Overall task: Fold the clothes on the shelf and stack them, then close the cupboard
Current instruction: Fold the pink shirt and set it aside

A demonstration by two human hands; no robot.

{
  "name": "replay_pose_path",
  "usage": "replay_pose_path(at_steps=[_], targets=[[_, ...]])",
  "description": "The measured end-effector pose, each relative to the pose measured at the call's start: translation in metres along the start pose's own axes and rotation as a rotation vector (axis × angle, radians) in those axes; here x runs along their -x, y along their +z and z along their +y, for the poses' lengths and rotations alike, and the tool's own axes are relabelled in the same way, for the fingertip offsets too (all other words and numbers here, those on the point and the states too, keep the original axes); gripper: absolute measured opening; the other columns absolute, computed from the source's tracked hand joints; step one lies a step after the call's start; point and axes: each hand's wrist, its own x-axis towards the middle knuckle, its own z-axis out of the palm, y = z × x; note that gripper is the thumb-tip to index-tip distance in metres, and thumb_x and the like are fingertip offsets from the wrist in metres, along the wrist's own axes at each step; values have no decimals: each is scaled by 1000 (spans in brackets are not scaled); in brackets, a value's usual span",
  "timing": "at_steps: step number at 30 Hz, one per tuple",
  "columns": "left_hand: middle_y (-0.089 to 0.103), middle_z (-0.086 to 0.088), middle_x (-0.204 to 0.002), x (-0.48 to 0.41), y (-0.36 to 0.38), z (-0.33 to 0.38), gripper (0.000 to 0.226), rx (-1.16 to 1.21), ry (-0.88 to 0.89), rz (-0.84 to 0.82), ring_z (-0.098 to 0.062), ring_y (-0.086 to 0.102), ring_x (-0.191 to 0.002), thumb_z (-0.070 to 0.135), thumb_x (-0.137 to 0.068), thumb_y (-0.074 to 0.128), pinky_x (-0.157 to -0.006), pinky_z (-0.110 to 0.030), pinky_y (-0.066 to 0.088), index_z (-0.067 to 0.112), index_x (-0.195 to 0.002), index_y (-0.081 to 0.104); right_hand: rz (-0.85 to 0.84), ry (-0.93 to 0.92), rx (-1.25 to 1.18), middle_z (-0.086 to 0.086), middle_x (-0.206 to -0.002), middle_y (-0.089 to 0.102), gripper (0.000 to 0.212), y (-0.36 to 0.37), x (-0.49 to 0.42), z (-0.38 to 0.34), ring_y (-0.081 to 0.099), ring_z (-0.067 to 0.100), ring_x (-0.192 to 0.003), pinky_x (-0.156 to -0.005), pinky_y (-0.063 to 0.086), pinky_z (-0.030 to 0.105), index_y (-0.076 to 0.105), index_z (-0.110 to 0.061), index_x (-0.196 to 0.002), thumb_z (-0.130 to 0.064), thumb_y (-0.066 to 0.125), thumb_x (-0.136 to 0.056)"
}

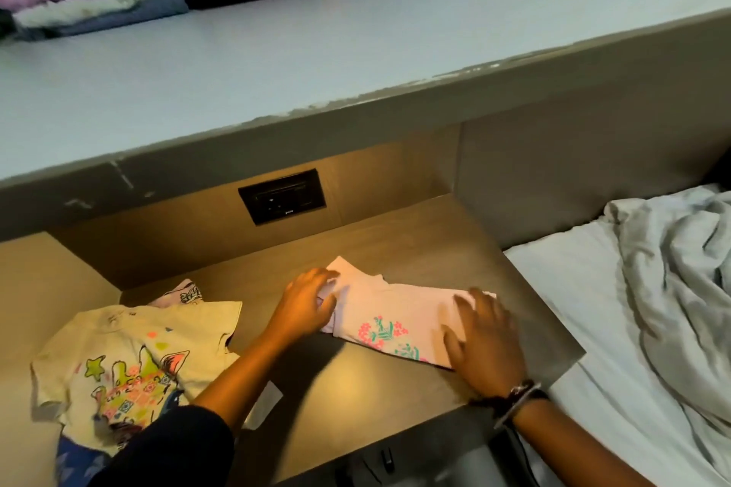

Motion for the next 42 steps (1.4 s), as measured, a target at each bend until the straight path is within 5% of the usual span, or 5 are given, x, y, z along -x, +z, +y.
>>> replay_pose_path(at_steps=[5,18,27,37,42], targets=[[41,6,-152,41,-3,-3,89,-270,47,-309,-16,36,-139,82,-76,13,-114,-38,27,30,-141,47,-434,-30,39,4,-161,7,105,16,6,-10,7,28,-147,-117,6,49,19,-23,-149,-79,-14,-67],[54,9,-140,117,38,87,52,-36,350,-449,-10,41,-130,45,-88,60,-110,-32,21,29,-137,50,-560,-395,248,-1,-162,-4,60,27,-112,-14,-3,26,-148,-118,1,47,9,-29,-151,-52,23,-98],[3,1,-165,116,43,49,91,-445,476,-495,-22,6,-151,59,-83,60,-119,-39,-1,28,-155,13,-290,-731,-8,2,-159,22,80,20,41,10,22,22,-144,-117,18,45,33,-22,-146,-73,37,-84],[69,7,-98,144,61,56,28,-455,711,-158,-14,62,-91,37,-73,69,-86,-30,43,28,-100,67,-90,-491,-362,1,-101,73,21,24,74,9,67,18,-92,-80,56,36,67,-18,-101,-21,58,-82],[66,5,-117,132,25,68,15,274,398,-283,-5,56,-111,29,-85,61,-99,-22,41,21,-97,65,-216,-145,-711,-1,-78,71,31,0,65,5,64,15,-70,-66,53,36,67,-13,-82,-40,50,-85]])
